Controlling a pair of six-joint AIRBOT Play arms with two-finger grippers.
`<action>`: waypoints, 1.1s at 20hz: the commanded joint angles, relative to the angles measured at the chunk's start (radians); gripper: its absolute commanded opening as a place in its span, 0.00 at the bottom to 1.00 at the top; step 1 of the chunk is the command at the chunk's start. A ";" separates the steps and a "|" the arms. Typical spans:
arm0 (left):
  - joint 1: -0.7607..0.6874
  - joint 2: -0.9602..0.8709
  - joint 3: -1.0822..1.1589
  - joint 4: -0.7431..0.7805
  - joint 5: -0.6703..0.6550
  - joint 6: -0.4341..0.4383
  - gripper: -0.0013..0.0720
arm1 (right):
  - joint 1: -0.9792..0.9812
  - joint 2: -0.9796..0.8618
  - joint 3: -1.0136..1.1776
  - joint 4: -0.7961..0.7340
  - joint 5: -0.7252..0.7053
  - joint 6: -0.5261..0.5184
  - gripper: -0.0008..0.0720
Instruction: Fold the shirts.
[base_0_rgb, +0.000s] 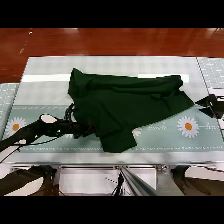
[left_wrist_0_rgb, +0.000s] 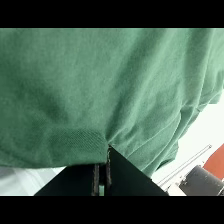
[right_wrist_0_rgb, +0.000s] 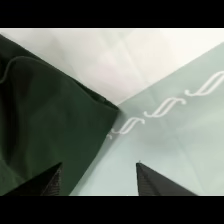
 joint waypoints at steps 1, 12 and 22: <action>0.000 0.003 0.000 -0.001 -0.008 0.004 0.05 | 0.062 -0.064 -0.003 0.024 -0.103 0.022 0.76; 0.028 0.087 0.155 0.000 -0.010 0.064 0.05 | 0.185 -0.016 0.125 0.235 -0.103 -0.094 0.04; 0.297 0.503 0.858 0.056 -0.011 0.137 0.05 | 0.185 0.487 0.504 0.193 -0.120 -0.031 0.04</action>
